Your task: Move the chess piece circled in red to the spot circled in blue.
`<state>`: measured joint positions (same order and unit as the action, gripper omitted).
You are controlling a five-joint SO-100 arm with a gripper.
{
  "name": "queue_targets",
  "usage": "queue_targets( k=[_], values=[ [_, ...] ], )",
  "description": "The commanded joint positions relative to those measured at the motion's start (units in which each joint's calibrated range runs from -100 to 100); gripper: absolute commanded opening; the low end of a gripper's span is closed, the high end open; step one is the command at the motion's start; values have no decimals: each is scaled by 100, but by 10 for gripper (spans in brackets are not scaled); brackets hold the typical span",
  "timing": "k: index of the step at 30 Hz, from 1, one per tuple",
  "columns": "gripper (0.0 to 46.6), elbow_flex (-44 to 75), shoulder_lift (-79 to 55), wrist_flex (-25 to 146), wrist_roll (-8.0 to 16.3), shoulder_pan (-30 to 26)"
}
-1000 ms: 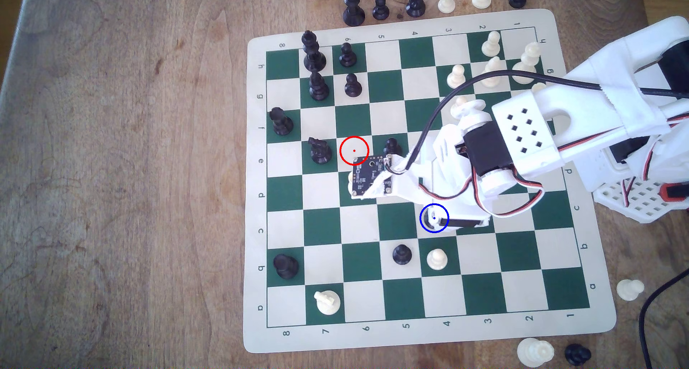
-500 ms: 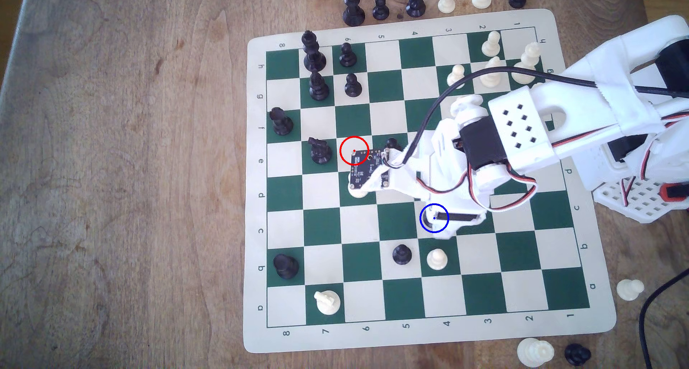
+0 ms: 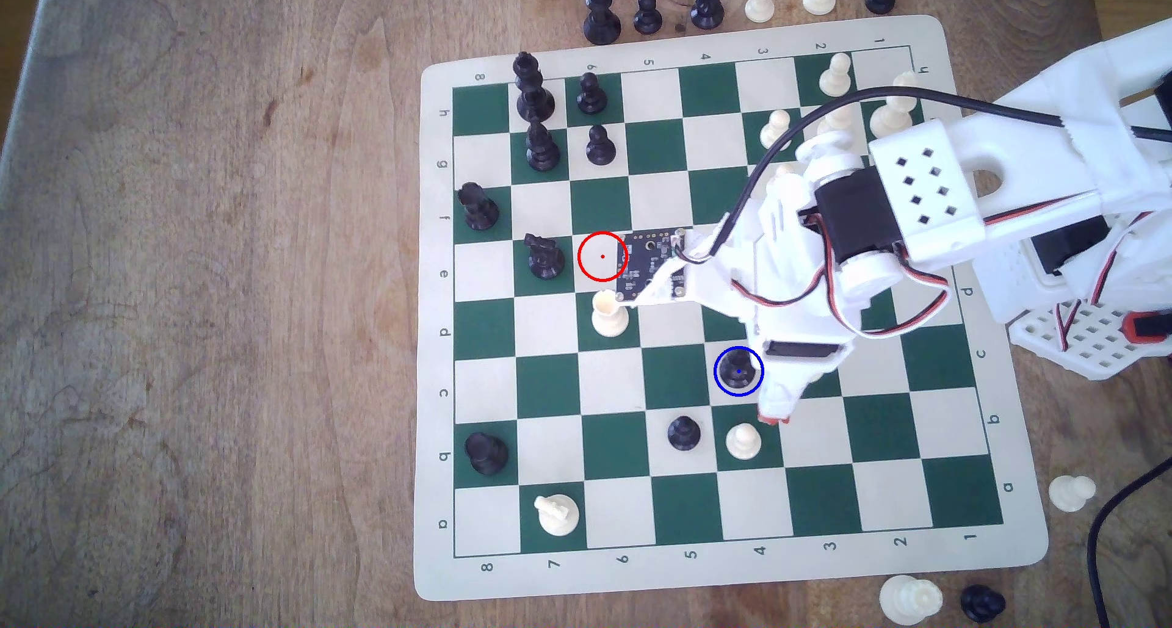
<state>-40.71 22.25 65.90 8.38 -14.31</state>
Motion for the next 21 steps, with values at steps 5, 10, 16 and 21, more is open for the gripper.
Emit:
queue_targets(
  k=[5, 10, 16, 21],
  values=[
    [277, 55, 1112, 462, -29, 113],
    [285, -153, 2139, 1166, -98, 35],
    [232, -1305, 3378, 1142, -288, 74],
    [151, -1939, 4329, 609, -547, 723]
  ],
)
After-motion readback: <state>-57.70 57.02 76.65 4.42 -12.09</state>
